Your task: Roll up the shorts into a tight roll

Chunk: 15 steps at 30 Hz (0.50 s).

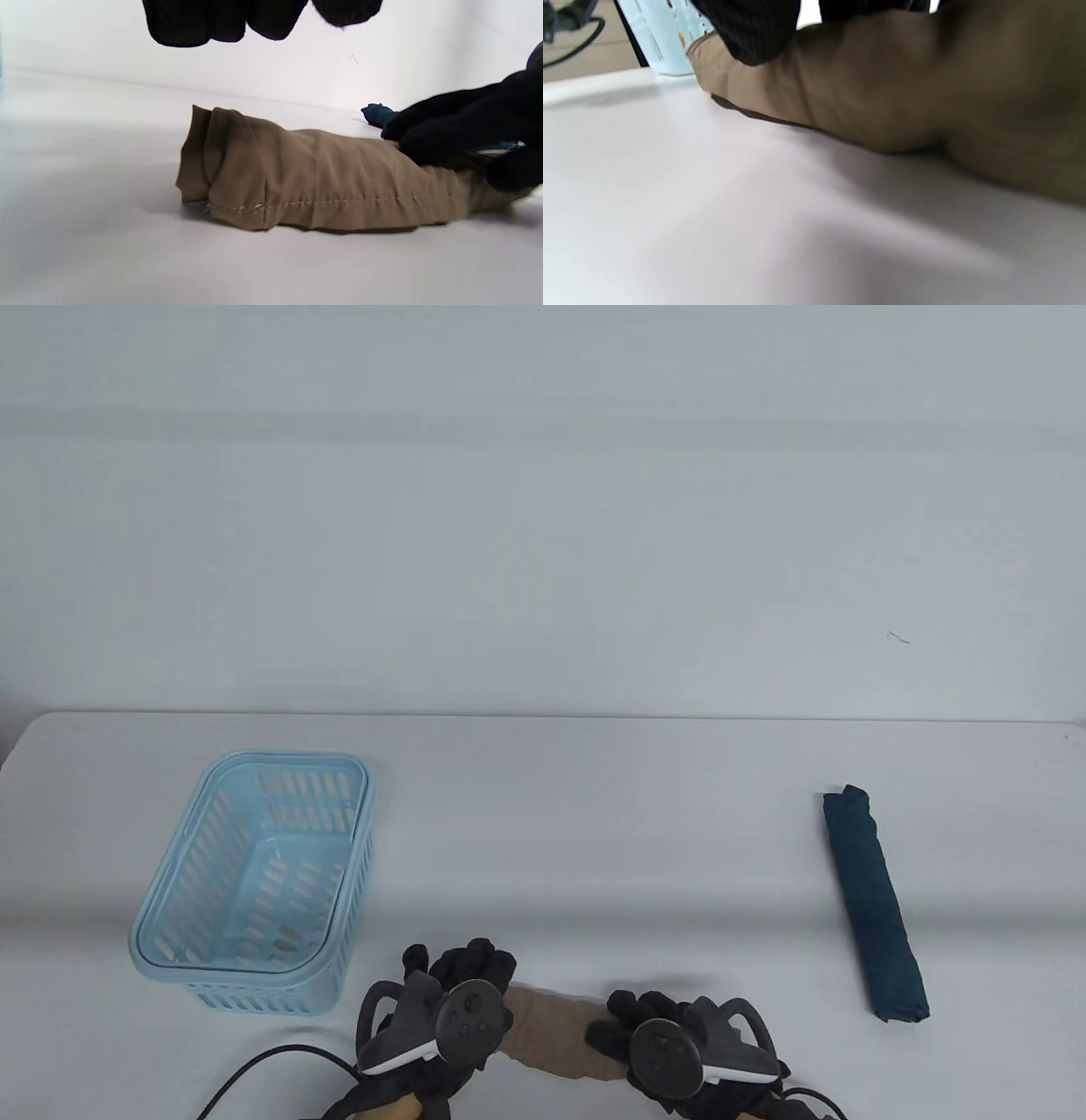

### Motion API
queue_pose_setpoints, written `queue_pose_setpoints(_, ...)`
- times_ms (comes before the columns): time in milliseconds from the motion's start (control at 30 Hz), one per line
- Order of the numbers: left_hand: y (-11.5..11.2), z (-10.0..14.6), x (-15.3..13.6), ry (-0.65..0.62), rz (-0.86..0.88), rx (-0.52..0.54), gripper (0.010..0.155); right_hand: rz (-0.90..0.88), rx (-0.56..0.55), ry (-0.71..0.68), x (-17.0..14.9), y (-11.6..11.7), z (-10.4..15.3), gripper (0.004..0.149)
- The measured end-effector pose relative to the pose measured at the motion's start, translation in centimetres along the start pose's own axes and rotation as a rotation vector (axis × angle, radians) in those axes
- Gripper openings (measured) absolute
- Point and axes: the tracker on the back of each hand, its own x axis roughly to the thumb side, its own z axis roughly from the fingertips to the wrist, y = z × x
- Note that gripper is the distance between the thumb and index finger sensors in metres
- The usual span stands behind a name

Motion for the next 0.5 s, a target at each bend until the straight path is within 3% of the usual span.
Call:
queue_pose_setpoints(233, 0.0, 0.2, -0.2, -0.007, 0.013, -0.009, 0.063, 0.035, -0.016, 0.005, 0.1, 0.1, -0.2, 0.058)
queue_pose_setpoints(500, 0.1, 0.2, -0.2, -0.014, 0.027, -0.006, 0.063, 0.044, -0.008, 0.183, -2.5, -0.4, -1.3, 0.058)
